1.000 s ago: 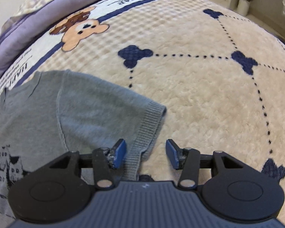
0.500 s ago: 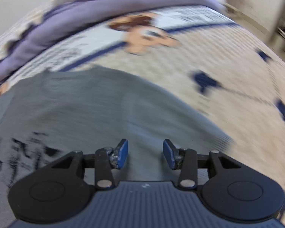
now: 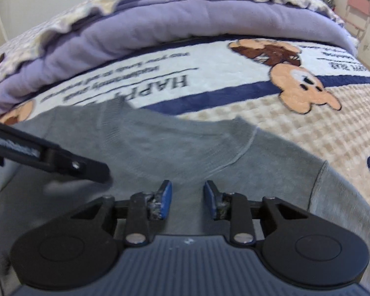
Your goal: Fold clothes
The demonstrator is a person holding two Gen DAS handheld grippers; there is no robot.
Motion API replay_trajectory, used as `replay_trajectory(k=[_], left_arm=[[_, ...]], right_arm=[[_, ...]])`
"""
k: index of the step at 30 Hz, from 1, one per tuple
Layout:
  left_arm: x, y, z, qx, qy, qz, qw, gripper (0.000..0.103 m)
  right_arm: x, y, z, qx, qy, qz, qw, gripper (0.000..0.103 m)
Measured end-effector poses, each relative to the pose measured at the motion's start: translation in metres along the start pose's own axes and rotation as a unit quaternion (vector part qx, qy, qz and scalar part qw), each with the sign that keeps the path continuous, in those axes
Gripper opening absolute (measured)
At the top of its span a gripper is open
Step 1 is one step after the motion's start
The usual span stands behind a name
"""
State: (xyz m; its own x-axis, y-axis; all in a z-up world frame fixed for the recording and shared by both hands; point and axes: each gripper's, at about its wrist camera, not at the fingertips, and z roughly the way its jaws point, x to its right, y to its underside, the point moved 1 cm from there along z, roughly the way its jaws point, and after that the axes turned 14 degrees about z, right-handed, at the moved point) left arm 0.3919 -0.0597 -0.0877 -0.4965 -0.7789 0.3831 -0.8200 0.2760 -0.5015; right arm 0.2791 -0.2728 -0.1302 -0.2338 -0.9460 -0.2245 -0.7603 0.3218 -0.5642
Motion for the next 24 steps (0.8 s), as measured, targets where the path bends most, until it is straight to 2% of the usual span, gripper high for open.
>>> replay_trajectory(k=[3,6,9,13,16,22,24], left_arm=[[-0.012,-0.002,-0.007,0.016,0.005,-0.035,0.9992,0.036],[0.002,0.013,-0.026,-0.004,-0.005,0.008,0.9999,0.036],[0.014,0.033,-0.036,-0.023,-0.010,0.039,0.9989,0.036],[0.034,0.079,-0.053,-0.046,-0.017,0.057,0.9971,0.036],[0.043,0.114,-0.071,-0.052,-0.013,0.059,0.9968,0.036],[0.057,0.192,-0.102,-0.069,0.016,0.035,0.9968,0.037],[0.062,0.206,-0.107,-0.072,0.021,0.032,0.9967,0.038]], right_arm=[[0.019,-0.008,-0.001,0.022,0.022,0.029,0.999,0.032],[0.025,-0.004,-0.020,0.017,0.002,0.059,0.998,0.033],[0.012,0.011,-0.038,0.008,-0.026,0.047,0.999,0.033],[-0.019,0.048,-0.053,-0.014,-0.029,0.018,0.999,0.034],[-0.035,0.088,-0.068,-0.042,-0.022,0.005,0.999,0.035],[-0.034,0.155,-0.110,-0.065,-0.005,-0.035,0.997,0.040],[-0.030,0.174,-0.125,-0.078,0.003,-0.067,0.995,0.042]])
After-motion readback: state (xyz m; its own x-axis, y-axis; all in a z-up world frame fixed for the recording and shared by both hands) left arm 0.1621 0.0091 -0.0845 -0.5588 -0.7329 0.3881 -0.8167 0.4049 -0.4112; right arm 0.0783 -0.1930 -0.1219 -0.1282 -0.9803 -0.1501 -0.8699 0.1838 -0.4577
